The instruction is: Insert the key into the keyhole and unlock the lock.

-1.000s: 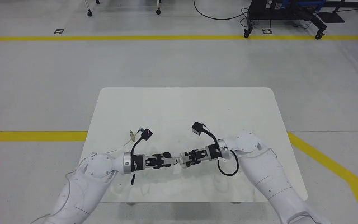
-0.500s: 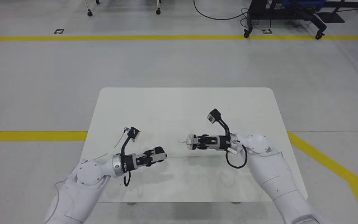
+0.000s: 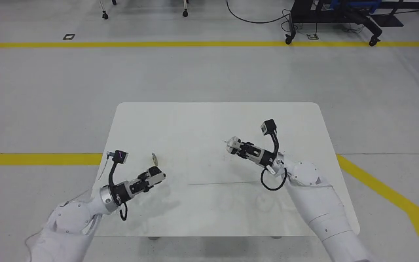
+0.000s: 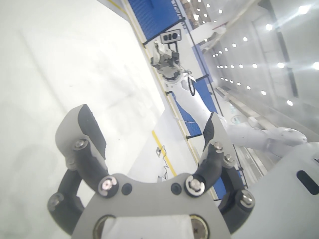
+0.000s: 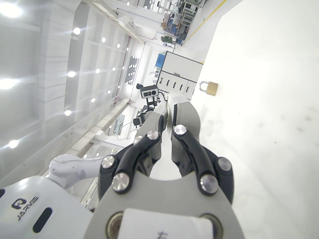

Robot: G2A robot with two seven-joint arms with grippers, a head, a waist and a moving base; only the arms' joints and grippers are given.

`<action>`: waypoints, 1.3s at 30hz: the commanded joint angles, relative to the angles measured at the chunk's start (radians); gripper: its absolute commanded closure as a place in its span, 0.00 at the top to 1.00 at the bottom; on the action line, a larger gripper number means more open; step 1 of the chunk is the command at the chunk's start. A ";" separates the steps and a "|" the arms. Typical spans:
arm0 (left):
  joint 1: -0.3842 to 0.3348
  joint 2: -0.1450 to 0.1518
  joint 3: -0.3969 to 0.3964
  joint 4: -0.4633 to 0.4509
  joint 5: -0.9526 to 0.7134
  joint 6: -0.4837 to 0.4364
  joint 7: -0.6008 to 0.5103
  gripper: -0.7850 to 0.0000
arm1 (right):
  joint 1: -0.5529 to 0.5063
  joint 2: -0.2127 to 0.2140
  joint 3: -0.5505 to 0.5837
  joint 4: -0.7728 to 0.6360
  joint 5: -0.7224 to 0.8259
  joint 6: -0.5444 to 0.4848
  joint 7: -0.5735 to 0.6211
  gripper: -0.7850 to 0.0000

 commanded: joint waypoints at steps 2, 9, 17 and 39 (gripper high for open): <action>0.053 0.018 -0.070 -0.063 0.139 0.083 -0.027 1.00 | 0.000 0.000 0.000 0.001 0.003 -0.001 0.005 0.00; 0.030 0.035 -0.114 -0.151 0.428 0.338 -0.006 1.00 | 0.000 0.000 0.000 0.001 0.003 -0.001 0.005 0.00; -0.213 0.024 0.086 -0.043 0.681 0.591 -0.155 0.93 | 0.000 0.000 0.000 0.001 0.003 -0.001 0.005 0.00; -0.555 -0.048 0.361 0.273 0.706 0.839 -0.229 0.44 | 0.000 0.000 0.000 0.001 0.003 -0.001 0.005 0.00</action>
